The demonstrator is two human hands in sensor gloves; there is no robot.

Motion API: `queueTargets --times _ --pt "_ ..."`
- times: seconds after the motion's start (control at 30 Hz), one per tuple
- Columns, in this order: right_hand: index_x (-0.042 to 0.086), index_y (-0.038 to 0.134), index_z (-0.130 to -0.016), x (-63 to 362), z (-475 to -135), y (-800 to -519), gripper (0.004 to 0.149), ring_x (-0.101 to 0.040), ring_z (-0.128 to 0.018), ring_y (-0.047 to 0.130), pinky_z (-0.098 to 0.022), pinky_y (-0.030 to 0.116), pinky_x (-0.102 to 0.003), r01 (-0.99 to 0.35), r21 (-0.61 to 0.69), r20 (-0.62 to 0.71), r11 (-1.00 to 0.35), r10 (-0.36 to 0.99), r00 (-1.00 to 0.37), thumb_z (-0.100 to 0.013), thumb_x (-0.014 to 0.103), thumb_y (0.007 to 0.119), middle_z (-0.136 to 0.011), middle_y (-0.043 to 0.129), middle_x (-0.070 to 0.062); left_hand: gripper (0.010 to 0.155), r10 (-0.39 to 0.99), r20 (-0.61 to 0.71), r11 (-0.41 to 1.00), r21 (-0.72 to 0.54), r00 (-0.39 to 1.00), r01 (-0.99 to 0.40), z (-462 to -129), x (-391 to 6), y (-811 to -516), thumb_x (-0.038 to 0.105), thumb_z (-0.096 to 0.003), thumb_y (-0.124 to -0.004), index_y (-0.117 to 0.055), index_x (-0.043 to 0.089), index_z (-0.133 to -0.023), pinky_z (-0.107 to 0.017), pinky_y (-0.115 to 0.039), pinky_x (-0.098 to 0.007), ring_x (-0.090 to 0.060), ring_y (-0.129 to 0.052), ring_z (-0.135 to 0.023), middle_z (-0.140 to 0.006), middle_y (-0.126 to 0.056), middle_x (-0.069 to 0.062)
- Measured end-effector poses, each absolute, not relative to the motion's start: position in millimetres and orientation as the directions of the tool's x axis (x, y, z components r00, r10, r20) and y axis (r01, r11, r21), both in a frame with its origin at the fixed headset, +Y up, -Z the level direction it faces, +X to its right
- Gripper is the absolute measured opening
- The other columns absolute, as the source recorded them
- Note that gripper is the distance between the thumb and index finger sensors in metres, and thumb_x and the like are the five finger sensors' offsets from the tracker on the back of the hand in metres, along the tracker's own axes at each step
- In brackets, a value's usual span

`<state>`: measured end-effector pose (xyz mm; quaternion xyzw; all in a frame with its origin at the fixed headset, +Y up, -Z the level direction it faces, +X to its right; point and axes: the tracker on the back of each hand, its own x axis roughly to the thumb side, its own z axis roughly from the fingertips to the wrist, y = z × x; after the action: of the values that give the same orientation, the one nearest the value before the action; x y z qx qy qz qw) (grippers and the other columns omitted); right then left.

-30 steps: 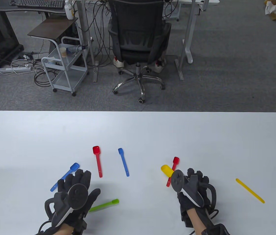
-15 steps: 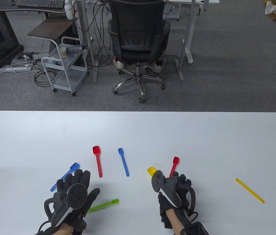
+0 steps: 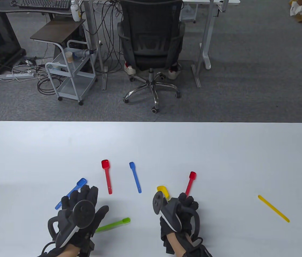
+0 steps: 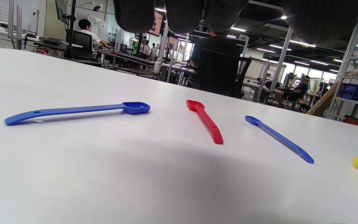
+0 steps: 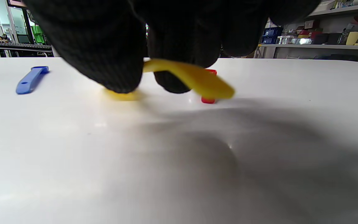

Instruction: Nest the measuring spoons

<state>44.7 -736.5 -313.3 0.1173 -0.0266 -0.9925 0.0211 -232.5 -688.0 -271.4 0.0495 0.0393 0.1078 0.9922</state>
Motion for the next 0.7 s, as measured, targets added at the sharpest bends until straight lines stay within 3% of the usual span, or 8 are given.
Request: queueTargets --times 0.7 --pt "0.005 0.095 -0.071 14.6 -302.1 -750.5 0.049 -0.061 -0.094 0.070 -0.065 0.057 -0.072 0.030 0.092 -0.210 -0.995 -0.049 -0.976 -0.045 0.046 0.087 -0.112 0.070 -0.030 0.081 0.216 -0.089 0.974 0.092 0.972 -0.208 -272.3 -234.2 -687.6 0.068 -0.0414 -0.080 -0.063 0.032 -0.112 -0.081 -0.046 -0.067 -0.050 -0.068 -0.112 -0.122 -0.062 -0.004"
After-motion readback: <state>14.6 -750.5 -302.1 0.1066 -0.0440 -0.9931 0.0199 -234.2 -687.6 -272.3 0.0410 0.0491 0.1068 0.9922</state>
